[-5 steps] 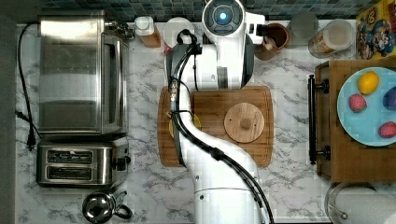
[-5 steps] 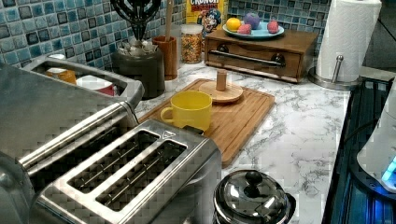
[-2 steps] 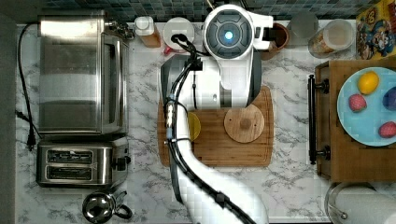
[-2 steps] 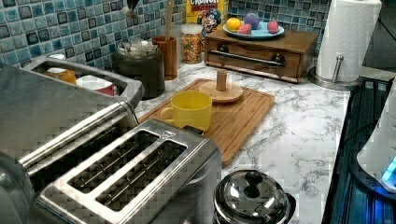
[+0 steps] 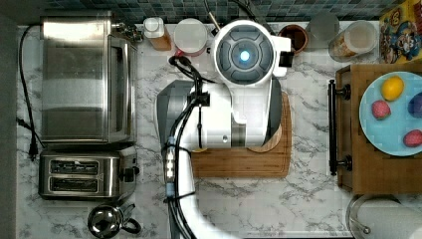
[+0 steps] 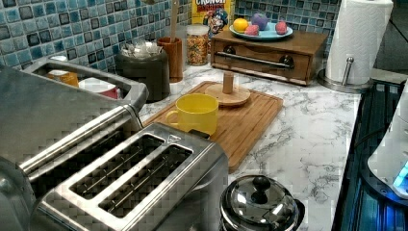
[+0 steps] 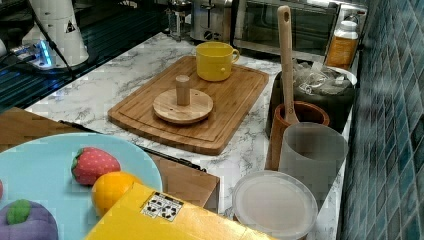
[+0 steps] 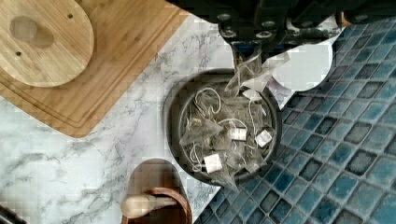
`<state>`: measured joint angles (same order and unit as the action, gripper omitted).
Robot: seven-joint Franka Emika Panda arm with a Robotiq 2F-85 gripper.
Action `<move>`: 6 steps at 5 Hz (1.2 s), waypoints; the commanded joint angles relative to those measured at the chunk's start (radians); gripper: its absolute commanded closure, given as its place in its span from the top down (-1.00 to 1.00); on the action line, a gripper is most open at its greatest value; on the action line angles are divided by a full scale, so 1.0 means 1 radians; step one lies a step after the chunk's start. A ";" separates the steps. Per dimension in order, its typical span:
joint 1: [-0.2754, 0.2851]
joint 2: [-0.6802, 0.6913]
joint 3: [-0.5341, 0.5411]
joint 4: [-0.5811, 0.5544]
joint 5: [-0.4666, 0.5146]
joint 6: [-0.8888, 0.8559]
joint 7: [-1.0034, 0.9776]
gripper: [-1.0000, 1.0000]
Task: Get a tea bag.
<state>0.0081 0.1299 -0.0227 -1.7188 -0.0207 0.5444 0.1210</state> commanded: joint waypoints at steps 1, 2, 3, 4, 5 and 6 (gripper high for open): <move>0.018 -0.081 0.023 -0.276 -0.017 -0.055 -0.033 -1.00; 0.019 -0.103 0.021 -0.301 -0.012 -0.042 -0.032 -1.00; 0.022 -0.188 0.023 -0.400 -0.038 0.109 -0.025 -1.00; 0.023 -0.188 0.022 -0.400 -0.038 0.109 -0.025 -1.00; 0.018 -0.188 0.027 -0.400 -0.038 0.109 -0.025 -1.00; 0.019 -0.188 0.026 -0.400 -0.038 0.109 -0.025 -1.00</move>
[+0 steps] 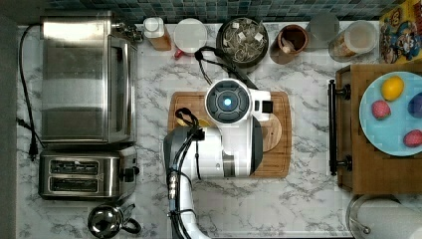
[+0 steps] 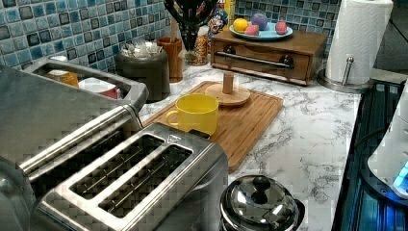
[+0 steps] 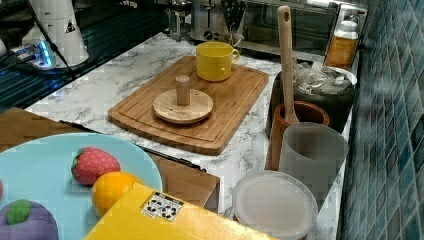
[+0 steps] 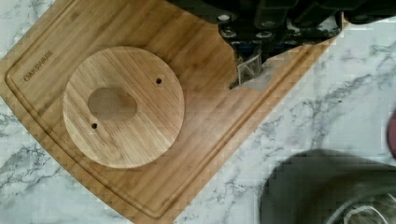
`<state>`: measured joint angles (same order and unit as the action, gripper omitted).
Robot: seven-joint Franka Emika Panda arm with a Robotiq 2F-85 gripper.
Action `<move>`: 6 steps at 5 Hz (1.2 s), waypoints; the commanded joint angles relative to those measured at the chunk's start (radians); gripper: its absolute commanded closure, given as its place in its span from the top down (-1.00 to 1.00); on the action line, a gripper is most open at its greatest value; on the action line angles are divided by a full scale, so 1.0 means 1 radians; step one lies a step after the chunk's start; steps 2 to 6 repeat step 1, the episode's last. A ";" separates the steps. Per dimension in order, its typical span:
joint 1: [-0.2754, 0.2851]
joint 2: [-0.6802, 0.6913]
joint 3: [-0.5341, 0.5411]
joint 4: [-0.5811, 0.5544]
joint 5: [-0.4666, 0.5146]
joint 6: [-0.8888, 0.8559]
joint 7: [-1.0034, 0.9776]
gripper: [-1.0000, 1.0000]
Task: Get a tea bag.
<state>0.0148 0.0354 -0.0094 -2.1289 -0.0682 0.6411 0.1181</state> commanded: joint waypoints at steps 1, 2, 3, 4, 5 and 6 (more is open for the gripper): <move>0.012 -0.093 0.013 0.010 0.009 0.012 -0.022 -1.00; 0.012 -0.093 0.013 0.010 0.009 0.012 -0.022 -1.00; 0.012 -0.093 0.013 0.010 0.009 0.012 -0.022 -1.00; 0.012 -0.093 0.013 0.010 0.009 0.012 -0.022 -1.00; 0.012 -0.093 0.013 0.010 0.009 0.012 -0.022 -1.00; 0.012 -0.093 0.013 0.010 0.009 0.012 -0.022 -1.00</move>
